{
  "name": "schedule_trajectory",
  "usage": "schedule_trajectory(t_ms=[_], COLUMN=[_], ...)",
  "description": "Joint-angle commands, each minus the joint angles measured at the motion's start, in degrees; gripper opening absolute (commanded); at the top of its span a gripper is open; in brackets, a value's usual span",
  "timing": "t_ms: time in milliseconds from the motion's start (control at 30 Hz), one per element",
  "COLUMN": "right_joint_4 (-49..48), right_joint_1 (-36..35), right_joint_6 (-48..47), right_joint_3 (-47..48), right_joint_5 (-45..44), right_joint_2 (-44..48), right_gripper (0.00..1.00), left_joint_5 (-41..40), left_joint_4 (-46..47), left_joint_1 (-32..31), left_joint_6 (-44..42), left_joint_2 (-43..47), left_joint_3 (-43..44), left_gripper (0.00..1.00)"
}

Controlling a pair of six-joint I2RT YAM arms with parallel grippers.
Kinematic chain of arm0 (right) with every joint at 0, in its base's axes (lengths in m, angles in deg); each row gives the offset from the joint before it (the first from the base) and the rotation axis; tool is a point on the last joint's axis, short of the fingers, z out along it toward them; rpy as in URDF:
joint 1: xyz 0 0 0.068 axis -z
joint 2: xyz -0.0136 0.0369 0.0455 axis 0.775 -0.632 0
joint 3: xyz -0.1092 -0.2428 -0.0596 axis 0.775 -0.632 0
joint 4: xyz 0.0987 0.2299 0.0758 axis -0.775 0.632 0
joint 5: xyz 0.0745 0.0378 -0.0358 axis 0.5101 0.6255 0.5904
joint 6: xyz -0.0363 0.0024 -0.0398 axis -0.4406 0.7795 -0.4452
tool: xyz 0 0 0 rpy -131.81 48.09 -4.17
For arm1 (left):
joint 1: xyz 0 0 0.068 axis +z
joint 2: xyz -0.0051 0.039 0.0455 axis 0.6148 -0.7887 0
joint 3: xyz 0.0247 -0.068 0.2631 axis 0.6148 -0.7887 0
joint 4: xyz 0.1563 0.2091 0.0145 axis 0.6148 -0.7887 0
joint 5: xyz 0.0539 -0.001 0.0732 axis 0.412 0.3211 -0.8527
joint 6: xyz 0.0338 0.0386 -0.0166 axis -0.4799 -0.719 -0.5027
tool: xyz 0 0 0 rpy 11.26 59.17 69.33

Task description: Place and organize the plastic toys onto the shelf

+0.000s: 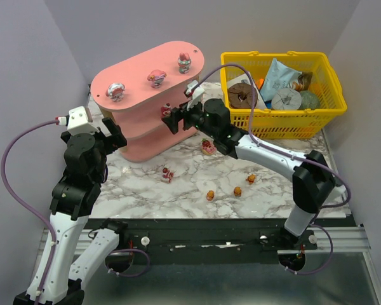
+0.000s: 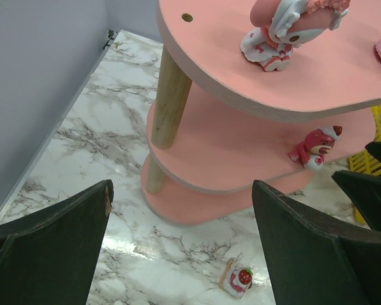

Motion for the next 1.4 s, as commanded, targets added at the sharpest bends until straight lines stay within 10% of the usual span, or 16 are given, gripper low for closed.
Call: schedule_trajectory(t_ms=[0, 400, 1367], right_joint_4=[2.6, -8.3, -17.2], right_joint_1=[-0.1, -8.7, -9.2], right_joint_6=[0.8, -4.4, -4.0], right_joint_3=[-7.0, -27.3, -22.6], right_joint_5=[9.8, 17.6, 10.8], right_joint_2=[5.3, 4.1, -17.8], right_gripper=[0.96, 1.0, 0.81], left_joint_5=[-0.6, 0.7, -1.2], left_joint_4=[1.9, 3.4, 3.1], left_joint_1=[0.2, 0.3, 0.3], left_joint_6=[0.1, 0.2, -1.4], left_joint_2=[1.0, 2.4, 2.1], left_joint_3=[-1.6, -4.3, -4.7], left_gripper=[0.99, 0.99, 0.99])
